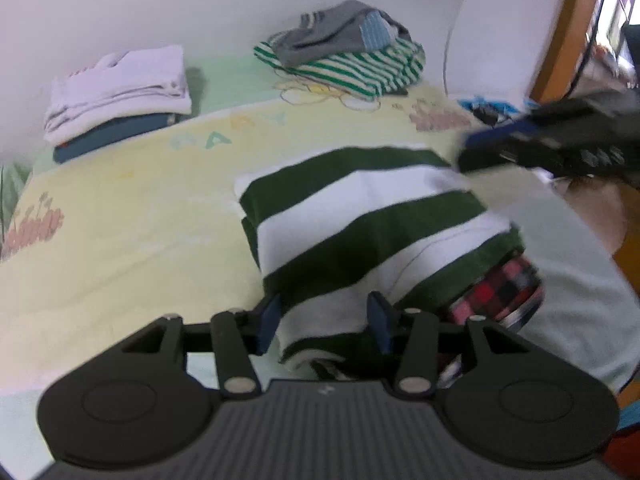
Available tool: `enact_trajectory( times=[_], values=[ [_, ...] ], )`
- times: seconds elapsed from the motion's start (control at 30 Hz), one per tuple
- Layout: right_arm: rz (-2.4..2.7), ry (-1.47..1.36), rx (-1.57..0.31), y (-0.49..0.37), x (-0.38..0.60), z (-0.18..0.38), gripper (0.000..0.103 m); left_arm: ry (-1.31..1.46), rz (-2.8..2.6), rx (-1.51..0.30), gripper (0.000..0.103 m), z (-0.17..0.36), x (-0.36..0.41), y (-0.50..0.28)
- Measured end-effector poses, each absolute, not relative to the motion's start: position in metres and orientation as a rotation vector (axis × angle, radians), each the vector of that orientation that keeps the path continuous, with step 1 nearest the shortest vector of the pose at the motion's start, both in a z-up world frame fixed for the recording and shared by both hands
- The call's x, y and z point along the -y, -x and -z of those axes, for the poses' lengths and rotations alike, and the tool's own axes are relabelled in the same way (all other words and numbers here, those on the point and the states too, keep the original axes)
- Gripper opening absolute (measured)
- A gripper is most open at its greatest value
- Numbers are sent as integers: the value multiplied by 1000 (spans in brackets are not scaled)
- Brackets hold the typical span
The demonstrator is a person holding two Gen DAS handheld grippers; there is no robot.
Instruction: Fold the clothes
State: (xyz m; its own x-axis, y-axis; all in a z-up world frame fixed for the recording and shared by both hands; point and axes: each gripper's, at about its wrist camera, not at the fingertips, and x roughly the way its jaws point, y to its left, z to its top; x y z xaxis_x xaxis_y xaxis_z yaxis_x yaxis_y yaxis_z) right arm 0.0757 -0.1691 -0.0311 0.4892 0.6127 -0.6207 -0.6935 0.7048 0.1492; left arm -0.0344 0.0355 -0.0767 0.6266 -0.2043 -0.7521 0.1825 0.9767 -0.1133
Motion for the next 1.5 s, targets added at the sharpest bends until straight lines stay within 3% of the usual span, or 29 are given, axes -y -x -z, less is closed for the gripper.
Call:
enact_trajectory(
  times=[0.13, 0.37, 0.5, 0.63, 0.8, 0.93, 1.13, 1.37, 1.4, 1.43, 1.5],
  values=[
    [-935, 266, -678, -98, 101, 34, 34, 101, 220, -871, 55, 77, -39, 44],
    [-953, 568, -773, -117, 19, 81, 33, 106, 189, -875, 55, 92, -34, 50],
    [-902, 476, -798, -132, 19, 102, 34, 103, 205, -881, 60, 98, -29, 48],
    [-893, 241, -802, -135, 56, 70, 33, 102, 220, -877, 62, 88, -40, 52],
    [-683, -76, -839, -129, 183, 41, 55, 186, 193, -887, 68, 80, -70, 56],
    [-546, -180, -970, -102, 257, 58, 56, 233, 198, -917, 69, 83, -81, 46],
    [-514, -325, -987, -81, 265, 84, 56, 288, 236, -985, 72, 93, -80, 28],
    [-492, -230, -1036, -94, 239, 101, 58, 322, 265, -1006, 74, 102, -74, 15],
    [-499, -241, -1046, -93, 239, 102, 53, 327, 264, -1001, 73, 103, -74, 14],
    [-505, -242, -1040, -91, 238, 101, 35, 332, 263, -997, 67, 103, -73, 14],
    [-514, -229, -1008, -84, 237, 94, 21, 331, 273, -983, 55, 100, -72, 15]
  ],
)
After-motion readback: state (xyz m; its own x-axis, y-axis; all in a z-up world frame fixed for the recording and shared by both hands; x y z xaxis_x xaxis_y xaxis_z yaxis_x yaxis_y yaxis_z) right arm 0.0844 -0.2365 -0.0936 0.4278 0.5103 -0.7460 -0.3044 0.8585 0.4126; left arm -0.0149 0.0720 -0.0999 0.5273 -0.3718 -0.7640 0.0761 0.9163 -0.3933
